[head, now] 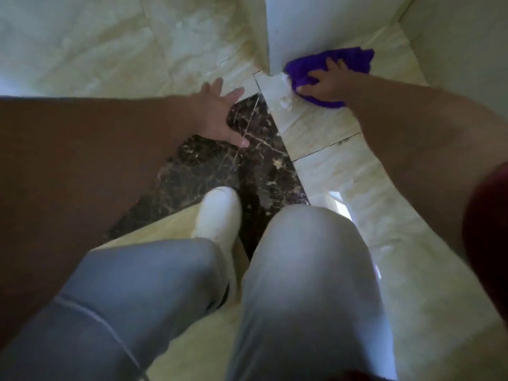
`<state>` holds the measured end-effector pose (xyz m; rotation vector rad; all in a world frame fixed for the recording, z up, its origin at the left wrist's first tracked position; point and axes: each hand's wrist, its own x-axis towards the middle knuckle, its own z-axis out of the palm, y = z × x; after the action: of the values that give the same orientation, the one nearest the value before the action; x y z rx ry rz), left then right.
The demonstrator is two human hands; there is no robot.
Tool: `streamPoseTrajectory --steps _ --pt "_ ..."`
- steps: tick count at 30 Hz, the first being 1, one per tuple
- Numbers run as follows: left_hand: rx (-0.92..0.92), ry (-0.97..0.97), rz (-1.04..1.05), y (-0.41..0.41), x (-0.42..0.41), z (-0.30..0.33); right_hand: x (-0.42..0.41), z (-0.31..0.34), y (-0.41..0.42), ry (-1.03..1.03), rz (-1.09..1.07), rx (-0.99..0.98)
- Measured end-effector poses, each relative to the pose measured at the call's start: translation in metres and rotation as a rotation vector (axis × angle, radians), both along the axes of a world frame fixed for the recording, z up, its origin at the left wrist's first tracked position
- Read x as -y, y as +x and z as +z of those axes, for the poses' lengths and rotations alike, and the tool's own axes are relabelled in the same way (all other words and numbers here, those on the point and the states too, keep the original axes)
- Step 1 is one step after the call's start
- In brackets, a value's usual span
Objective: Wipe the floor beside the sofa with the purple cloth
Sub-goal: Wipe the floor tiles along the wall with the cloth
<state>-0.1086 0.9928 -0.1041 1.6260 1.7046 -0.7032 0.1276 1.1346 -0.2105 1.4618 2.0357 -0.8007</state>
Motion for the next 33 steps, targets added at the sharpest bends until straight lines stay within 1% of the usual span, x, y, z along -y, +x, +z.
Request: streamPoseTrajectory --steps 2,5,8,13,16,20,23,27,30,32,33 --pt "-0.034 0.017 -0.017 -0.014 0.011 -0.008 0.007 0.000 0.001 -0.003 -0.020 0.038" --pt "-0.028 0.038 -0.004 -0.032 0.013 -0.054 0.010 -0.016 0.005 0.075 -0.049 0.017" --pt "-0.001 0.116 0.052 -0.047 0.006 -0.102 0.002 -0.026 0.001 0.150 -0.093 0.001" --pt "-0.019 0.271 -0.031 -0.069 0.024 -0.152 0.011 -0.037 -0.017 0.234 -0.150 0.021" --pt "-0.010 0.400 -0.058 -0.079 0.032 -0.169 0.032 -0.040 -0.044 0.279 -0.192 0.008" --pt "-0.027 0.517 -0.076 -0.084 0.036 -0.182 0.066 -0.034 -0.091 0.339 -0.139 -0.041" --pt "-0.037 0.577 -0.126 -0.091 0.033 -0.189 0.088 -0.037 -0.123 0.346 -0.084 0.000" --pt "0.007 0.589 -0.200 -0.131 0.014 -0.189 0.082 -0.023 -0.130 0.267 -0.022 0.106" --pt "0.086 0.582 -0.134 -0.143 0.006 -0.185 0.069 -0.003 -0.145 0.143 0.032 0.169" --pt "0.159 0.505 -0.145 -0.146 -0.002 -0.177 0.062 0.004 -0.166 0.011 -0.014 0.198" --pt "0.196 0.434 -0.153 -0.151 -0.007 -0.170 0.058 0.005 -0.178 -0.052 -0.054 0.211"
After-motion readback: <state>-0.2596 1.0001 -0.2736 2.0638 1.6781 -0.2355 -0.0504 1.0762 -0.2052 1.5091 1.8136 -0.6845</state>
